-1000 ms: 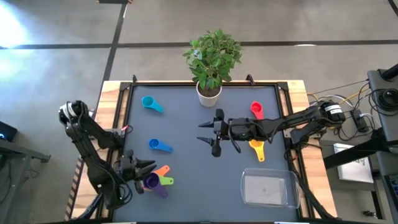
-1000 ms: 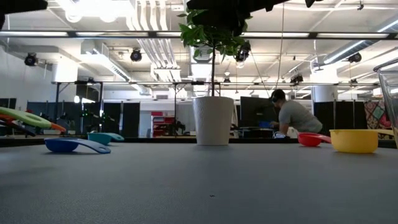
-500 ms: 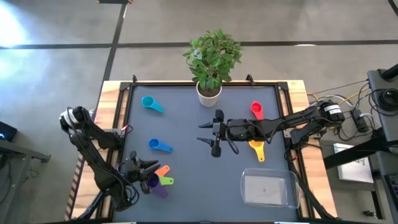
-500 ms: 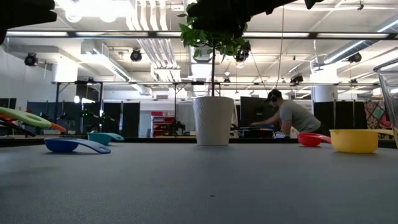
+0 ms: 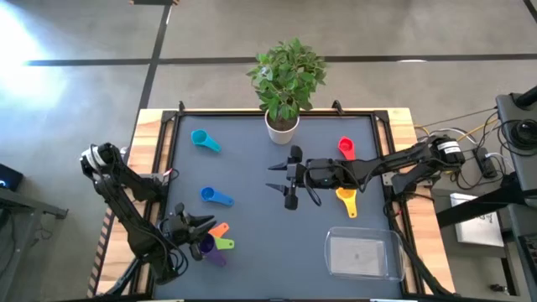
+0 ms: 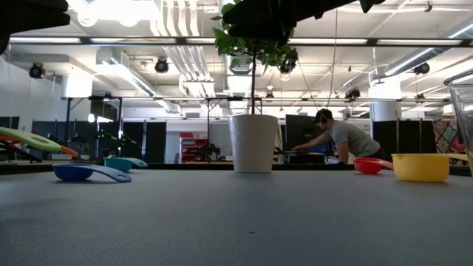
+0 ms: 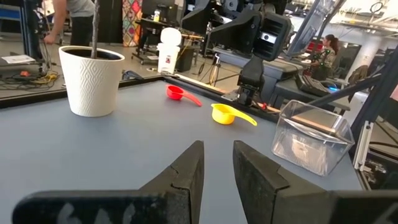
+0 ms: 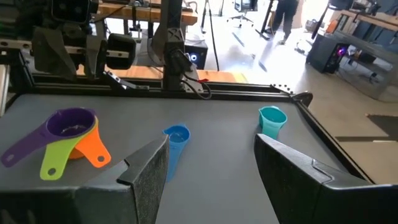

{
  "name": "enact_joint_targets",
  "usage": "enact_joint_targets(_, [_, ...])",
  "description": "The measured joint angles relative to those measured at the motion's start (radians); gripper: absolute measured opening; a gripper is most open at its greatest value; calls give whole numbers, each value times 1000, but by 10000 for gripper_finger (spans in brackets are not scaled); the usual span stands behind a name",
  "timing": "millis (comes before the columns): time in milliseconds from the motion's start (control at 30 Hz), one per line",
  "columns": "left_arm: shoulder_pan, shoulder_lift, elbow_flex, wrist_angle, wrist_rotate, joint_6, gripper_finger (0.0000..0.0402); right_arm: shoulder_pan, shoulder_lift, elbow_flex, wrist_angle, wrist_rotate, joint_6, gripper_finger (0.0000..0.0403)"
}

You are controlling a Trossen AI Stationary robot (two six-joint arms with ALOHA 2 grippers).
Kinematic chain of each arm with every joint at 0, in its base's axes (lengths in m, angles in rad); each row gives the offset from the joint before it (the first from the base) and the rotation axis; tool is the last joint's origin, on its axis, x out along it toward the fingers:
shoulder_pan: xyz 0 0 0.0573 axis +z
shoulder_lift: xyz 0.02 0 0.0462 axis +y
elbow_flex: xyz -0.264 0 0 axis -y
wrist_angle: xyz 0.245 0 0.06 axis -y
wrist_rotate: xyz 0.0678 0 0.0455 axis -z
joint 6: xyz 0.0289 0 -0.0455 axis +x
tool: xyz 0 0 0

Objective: Nest measuring cups in basket
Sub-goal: Stack the yellow measuring cup on top of the violet measuring cup

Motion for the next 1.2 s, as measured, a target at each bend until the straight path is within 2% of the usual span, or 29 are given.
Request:
enact_joint_targets(367, [10,-12,0,-14,11,-5,68,-7,-24,0,-119,77,20,226])
enact_joint_targets(600, [64,-63,-14,-57,89,-8,68,-7,-54,0,-250,79,65,226])
enact_joint_targets(833, [126,-175,-108,-69,183,-14,67,0,-63,-1,-337,78,124,226])
enact_joint_targets(967, [126,-268,-174,-42,185,-6,62,10,-67,-18,-347,77,141,226])
enact_joint_targets(1067, [127,-333,-214,-4,224,9,56,17,-71,-28,-344,75,149,226])
enact_joint_targets(1200, [127,-389,-254,177,325,157,51,28,-70,-34,-345,17,156,226])
